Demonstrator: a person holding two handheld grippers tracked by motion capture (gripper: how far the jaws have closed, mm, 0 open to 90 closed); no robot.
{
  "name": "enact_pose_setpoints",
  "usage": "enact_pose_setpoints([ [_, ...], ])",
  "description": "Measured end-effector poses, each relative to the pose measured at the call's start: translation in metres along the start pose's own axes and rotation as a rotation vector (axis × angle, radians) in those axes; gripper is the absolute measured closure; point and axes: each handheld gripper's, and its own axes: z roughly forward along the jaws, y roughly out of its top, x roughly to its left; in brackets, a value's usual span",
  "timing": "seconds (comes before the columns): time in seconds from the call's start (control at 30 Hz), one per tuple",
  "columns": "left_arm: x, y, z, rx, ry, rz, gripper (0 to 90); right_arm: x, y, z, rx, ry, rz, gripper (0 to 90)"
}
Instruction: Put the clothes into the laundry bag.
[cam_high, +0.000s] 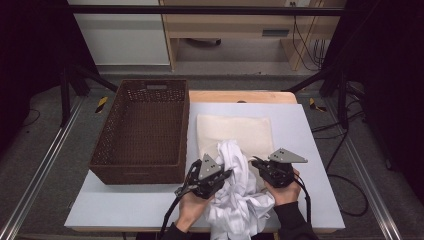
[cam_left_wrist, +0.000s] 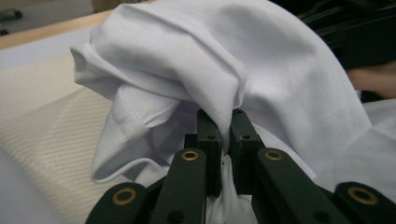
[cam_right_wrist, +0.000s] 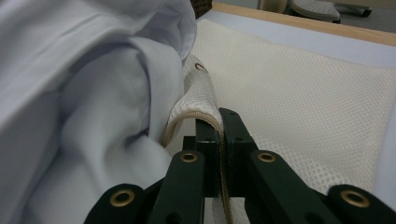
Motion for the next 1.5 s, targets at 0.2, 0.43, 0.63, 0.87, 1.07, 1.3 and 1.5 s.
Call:
enact_pose_setpoints([
  [0.2, -0.023, -0.002, 0.031, 0.068, -0.009, 0.053, 84.1, 0.000, 0.000, 0.002, 0.002, -0.016, 0.011, 87.1],
  [0.43, -0.018, -0.002, 0.059, 0.249, -0.007, 0.057, 82.1, -0.001, 0.000, 0.002, 0.000, -0.025, 0.020, 87.1],
  [0.63, -0.014, -0.002, 0.035, 0.147, -0.040, 0.072, 49.1, -0.001, -0.001, 0.001, 0.004, -0.019, 0.011, 87.1],
  [0.87, 0.010, 0.007, 0.001, 0.067, -0.018, -0.020, 26.8, -0.002, -0.001, 0.001, 0.004, -0.019, 0.009, 87.0],
  [1.07, 0.016, 0.000, 0.036, 0.141, 0.002, -0.034, 22.9, 0.000, -0.001, 0.003, 0.006, -0.013, 0.008, 86.9],
  [1.3, 0.015, -0.006, 0.049, 0.145, -0.016, -0.023, 73.5, 0.002, -0.001, 0.005, 0.023, -0.004, 0.002, 87.2],
  [1.5, -0.004, 0.007, 0.021, 0.041, -0.092, 0.034, 84.7, -0.001, 0.001, 0.004, -0.005, -0.008, 0.025, 87.5],
])
